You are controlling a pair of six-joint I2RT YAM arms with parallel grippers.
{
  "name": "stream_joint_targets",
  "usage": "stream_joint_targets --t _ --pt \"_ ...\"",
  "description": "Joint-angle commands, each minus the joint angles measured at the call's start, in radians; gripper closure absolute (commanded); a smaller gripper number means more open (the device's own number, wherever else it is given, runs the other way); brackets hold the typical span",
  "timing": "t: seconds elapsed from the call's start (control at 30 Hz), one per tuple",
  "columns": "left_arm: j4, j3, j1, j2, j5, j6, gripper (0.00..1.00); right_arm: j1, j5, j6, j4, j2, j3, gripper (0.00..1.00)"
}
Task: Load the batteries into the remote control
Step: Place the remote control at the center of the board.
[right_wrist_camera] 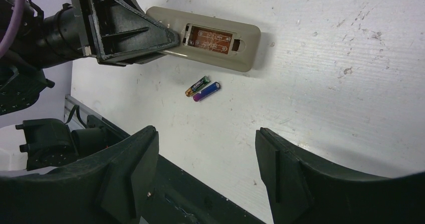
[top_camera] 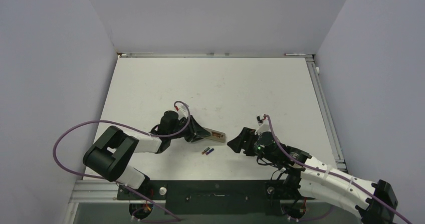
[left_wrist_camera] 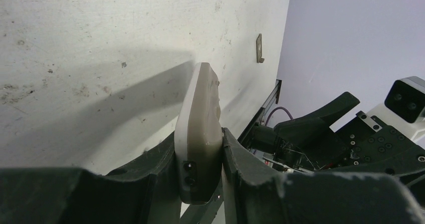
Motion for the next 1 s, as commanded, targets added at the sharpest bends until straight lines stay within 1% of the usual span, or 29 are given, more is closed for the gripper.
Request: stream_joint_targets --t 0.0,0.23,0.43,0.47,0.57,0.7,0.97 --pt "0.093 -0.002 0.004 0.026 0.007 0.002 0.74 -0.008 0.020 -0.006 0.005 -0.021 0.008 0.31" --pt "0.087 -0.007 0.001 0.049 -0.007 0.012 0.64 -0.008 0.023 -0.004 0.003 -0.029 -0.002 0.30" --pt "0.036 -0.008 -0.006 0.034 -0.028 0.038 0.54 -0.008 0.023 -0.004 0.002 -0.034 -0.003 0.30" --pt "0.023 -0.008 -0.007 0.027 -0.034 0.044 0.51 -0.009 0.023 -0.004 0.000 -0.034 -0.004 0.30" --pt "-0.053 -0.007 -0.007 -0.003 -0.064 0.074 0.44 -0.008 0.023 -0.006 -0.002 -0.032 -0.003 0.30" --pt "-0.154 -0.002 -0.007 -0.051 -0.105 0.121 0.42 -0.008 0.026 -0.010 -0.005 -0.026 0.001 0.30" --pt "-0.375 0.037 -0.007 -0.124 -0.179 0.202 0.39 -0.006 0.042 -0.026 -0.022 0.004 0.015 0.30"
